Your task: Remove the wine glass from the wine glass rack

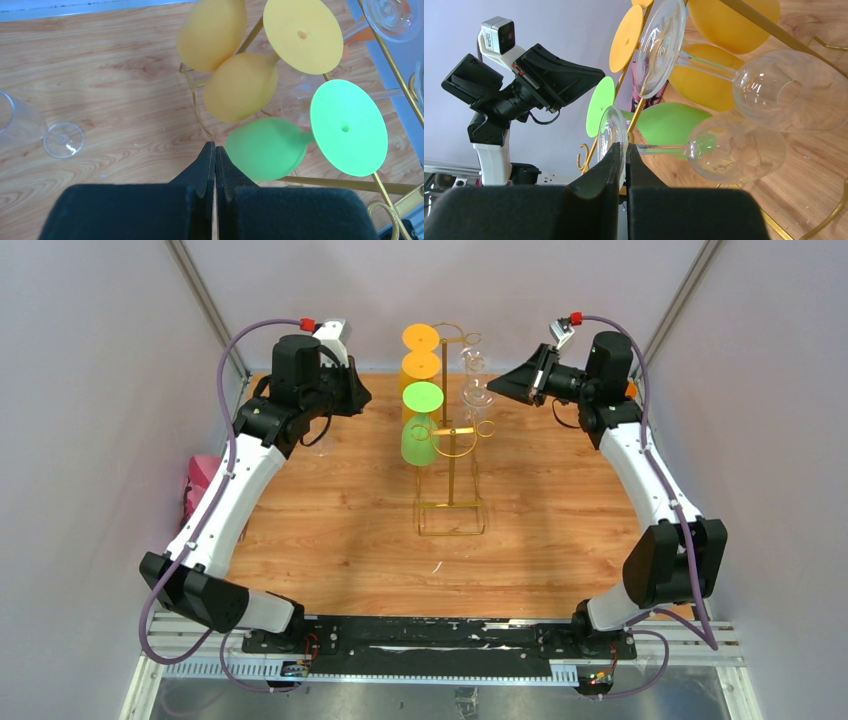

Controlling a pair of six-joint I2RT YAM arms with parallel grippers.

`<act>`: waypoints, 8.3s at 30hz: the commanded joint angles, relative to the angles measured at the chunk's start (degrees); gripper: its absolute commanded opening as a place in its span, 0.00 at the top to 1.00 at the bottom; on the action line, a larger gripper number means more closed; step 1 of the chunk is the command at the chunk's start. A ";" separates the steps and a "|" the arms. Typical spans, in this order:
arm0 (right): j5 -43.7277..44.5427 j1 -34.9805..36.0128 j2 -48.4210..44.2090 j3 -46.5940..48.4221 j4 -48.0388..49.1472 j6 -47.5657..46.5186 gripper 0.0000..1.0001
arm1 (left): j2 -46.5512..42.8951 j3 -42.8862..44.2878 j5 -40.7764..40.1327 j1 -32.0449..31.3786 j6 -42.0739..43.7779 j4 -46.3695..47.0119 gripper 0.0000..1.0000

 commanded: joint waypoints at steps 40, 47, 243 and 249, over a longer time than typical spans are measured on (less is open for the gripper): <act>9.98 -3.10 -3.83 3.92 -15.32 9.80 1.00 | -2.03 -0.82 3.22 -0.47 0.20 -0.02 1.00; 9.08 -5.99 -5.86 2.81 -14.81 10.29 1.00 | -2.17 -1.16 3.43 -0.47 0.23 -0.02 1.00; 8.97 4.96 -2.55 4.56 84.81 56.10 0.02 | -13.47 -8.08 39.89 17.33 -42.96 66.98 1.00; 2.64 -2.64 -8.17 -0.39 72.19 49.22 0.09 | -13.21 22.17 -4.34 16.71 -5.90 -9.97 1.00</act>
